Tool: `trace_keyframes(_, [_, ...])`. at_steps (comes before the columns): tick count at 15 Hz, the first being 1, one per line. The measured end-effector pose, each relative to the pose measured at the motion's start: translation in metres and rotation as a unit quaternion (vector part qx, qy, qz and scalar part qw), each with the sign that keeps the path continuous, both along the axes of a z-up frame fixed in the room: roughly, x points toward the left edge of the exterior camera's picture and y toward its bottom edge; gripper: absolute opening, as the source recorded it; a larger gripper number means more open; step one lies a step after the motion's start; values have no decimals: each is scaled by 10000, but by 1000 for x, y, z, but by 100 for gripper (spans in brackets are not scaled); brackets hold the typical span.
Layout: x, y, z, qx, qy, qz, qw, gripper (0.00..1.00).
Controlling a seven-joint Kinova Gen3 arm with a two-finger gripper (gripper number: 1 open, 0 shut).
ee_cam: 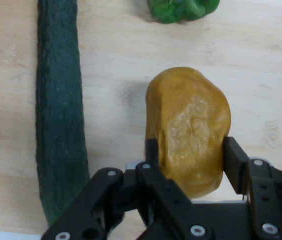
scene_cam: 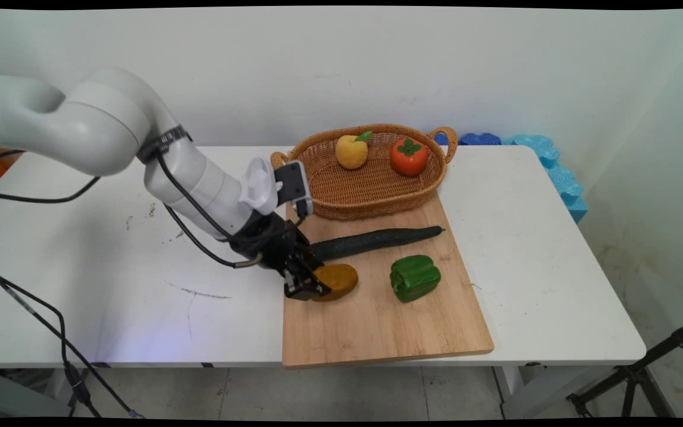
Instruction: Place the picked object on the cutting board
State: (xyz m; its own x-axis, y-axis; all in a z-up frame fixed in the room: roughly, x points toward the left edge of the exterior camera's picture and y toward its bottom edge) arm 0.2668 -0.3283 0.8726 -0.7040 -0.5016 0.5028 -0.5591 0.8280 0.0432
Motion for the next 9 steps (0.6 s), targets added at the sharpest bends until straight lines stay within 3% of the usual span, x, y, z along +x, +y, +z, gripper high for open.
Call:
trace_keyframes(4, [-3,0,-13,-43,2,-22,10000,0])
trace_keyframes(5, [-3,-1,-16,-55,14,-32,10000,100])
trace_keyframes(9, [-2,-2,-21,-106,110,-87,9998,100])
